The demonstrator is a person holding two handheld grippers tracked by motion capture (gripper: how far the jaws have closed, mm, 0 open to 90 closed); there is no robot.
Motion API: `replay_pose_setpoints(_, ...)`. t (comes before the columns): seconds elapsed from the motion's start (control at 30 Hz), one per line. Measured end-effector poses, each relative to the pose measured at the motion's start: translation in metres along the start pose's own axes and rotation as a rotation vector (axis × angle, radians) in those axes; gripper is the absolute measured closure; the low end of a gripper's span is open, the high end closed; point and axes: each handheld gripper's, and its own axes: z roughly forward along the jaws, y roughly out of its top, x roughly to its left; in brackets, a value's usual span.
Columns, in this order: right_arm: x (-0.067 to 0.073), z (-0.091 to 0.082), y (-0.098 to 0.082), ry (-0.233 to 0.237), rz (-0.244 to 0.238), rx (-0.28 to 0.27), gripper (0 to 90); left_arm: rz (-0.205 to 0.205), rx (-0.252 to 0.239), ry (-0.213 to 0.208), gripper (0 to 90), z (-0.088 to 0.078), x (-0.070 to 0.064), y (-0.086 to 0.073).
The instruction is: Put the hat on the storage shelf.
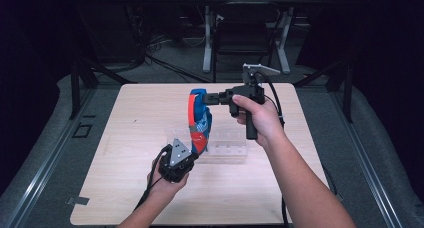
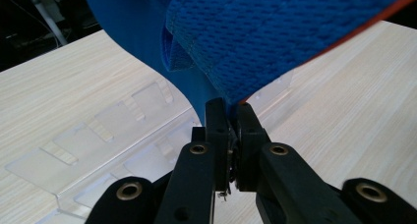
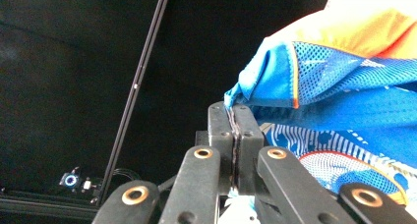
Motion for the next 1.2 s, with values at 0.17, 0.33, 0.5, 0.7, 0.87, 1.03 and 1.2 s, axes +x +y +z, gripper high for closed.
replay_pose_setpoints(0.17,-0.005,0.001,-0.001,-0.009,0.012,0.001,89.4,-0.023,0.009,-0.007,88.1,0.004,0.003,0.000)
replay_pose_setpoints(0.33,-0.010,-0.001,-0.002,-0.028,0.016,-0.004,89.3,-0.030,0.021,-0.007,88.1,0.006,0.005,-0.002)
replay_pose_setpoints(0.5,-0.015,-0.004,-0.002,-0.053,0.011,-0.012,89.2,-0.032,0.033,-0.009,88.0,0.009,0.006,-0.004)
replay_pose_setpoints(0.7,-0.020,-0.009,-0.002,-0.092,0.013,-0.024,89.1,-0.038,0.039,-0.009,88.1,0.012,0.006,-0.007)
replay_pose_setpoints(0.87,-0.025,-0.015,-0.003,-0.114,0.015,-0.029,89.1,-0.041,0.039,-0.008,88.0,0.013,0.006,-0.009)
replay_pose_setpoints(1.03,-0.026,-0.018,-0.005,-0.126,0.015,-0.032,89.0,-0.039,0.039,-0.006,88.1,0.013,0.006,-0.010)
replay_pose_setpoints(1.2,-0.028,-0.021,-0.006,-0.148,0.005,-0.039,88.9,-0.038,0.040,-0.006,88.1,0.014,0.006,-0.011)
